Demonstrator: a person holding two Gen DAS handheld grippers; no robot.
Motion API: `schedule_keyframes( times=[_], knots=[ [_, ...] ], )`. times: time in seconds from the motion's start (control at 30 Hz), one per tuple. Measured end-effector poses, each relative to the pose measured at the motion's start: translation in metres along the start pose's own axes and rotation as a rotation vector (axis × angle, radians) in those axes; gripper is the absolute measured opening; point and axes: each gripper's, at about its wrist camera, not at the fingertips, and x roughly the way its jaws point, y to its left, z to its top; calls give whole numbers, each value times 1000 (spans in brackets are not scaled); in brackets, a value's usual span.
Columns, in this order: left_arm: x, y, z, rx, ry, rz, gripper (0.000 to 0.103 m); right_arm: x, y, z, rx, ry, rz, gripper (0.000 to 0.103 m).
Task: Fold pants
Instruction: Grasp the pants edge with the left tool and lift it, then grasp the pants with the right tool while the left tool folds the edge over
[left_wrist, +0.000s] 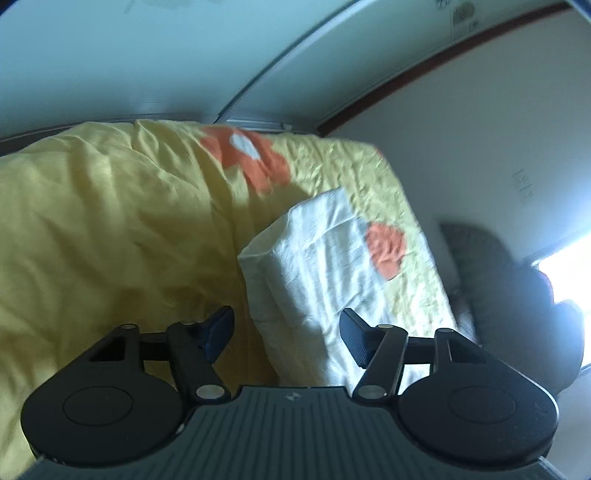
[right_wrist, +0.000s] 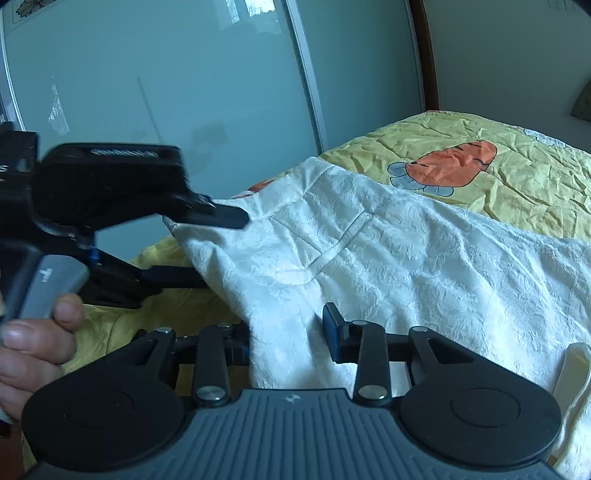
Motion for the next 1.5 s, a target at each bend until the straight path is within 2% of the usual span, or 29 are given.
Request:
schedule_keyframes(
  times=[0.03, 0.07, 0.1, 0.23, 0.33, 0.37, 0.4, 0.47, 0.6, 0.67, 0.77, 0.87, 0.93, 1.03, 1.1, 1.17, 1.23, 1.27, 1.3, 1.37, 1.43, 1.47, 1.5],
  knots=[
    [3, 0, 0, 16, -1, 15, 53, 0, 0, 0, -2, 0, 0, 34],
    [6, -1, -1, 34, -2, 27, 44, 0, -1, -1, -3, 3, 2, 35],
    [8, 0, -1, 43, -10, 28, 28, 1, -1, -1, -5, 6, 3, 35],
    [7, -2, -7, 104, -39, 52, 25, 4, 3, -3, -32, 11, -13, 39],
    [9, -6, -9, 149, -51, 76, 24, 1, 8, -5, -55, 17, -28, 54],
    [11, -7, -9, 163, -53, 83, 24, -1, 8, -5, -52, 23, -32, 66],
    [11, -9, -9, 175, -56, 89, 23, -7, 8, -6, -47, 27, -30, 70],
    [13, -15, -11, 209, -65, 101, 22, -22, 1, -9, -20, 20, -9, 70],
    [3, -38, -22, 336, -129, 117, 17, -71, -36, -26, 134, -21, 37, 70],
    [-6, -60, -35, 447, -186, 107, 15, -100, -63, -35, 236, -52, 35, 70],
    [-15, -98, -68, 630, -247, 63, 14, -148, -109, -52, 394, -109, 10, 71],
    [-18, -136, -111, 786, -270, -12, 14, -193, -154, -69, 538, -171, -22, 71],
    [-17, -155, -142, 852, -246, -81, 14, -217, -181, -82, 634, -203, -34, 72],
    [-6, -179, -195, 936, -170, -164, 14, -238, -216, -101, 760, -219, -30, 72],
    [3, -188, -229, 988, -103, -222, 14, -246, -234, -115, 838, -232, 1, 75],
    [16, -193, -261, 1039, -30, -247, 14, -248, -245, -127, 897, -231, 19, 76],
    [30, -194, -287, 1083, 48, -233, 14, -246, -253, -134, 927, -216, 44, 76],
    [39, -192, -295, 1092, 78, -210, 14, -245, -255, -135, 939, -208, 51, 76],
    [43, -190, -300, 1102, 74, -196, 14, -242, -256, -137, 950, -200, 52, 76],
    [43, -187, -302, 1119, 56, -201, 14, -237, -256, -138, 954, -191, 62, 76],
    [42, -185, -301, 1122, 72, -219, 14, -232, -255, -138, 957, -177, 81, 76],
    [46, -189, -303, 1133, 79, -229, 19, -229, -254, -137, 956, -171, 94, 76],
    [44, -189, -302, 1145, 86, -245, 28, -226, -253, -136, 954, -163, 106, 76]
  ],
)
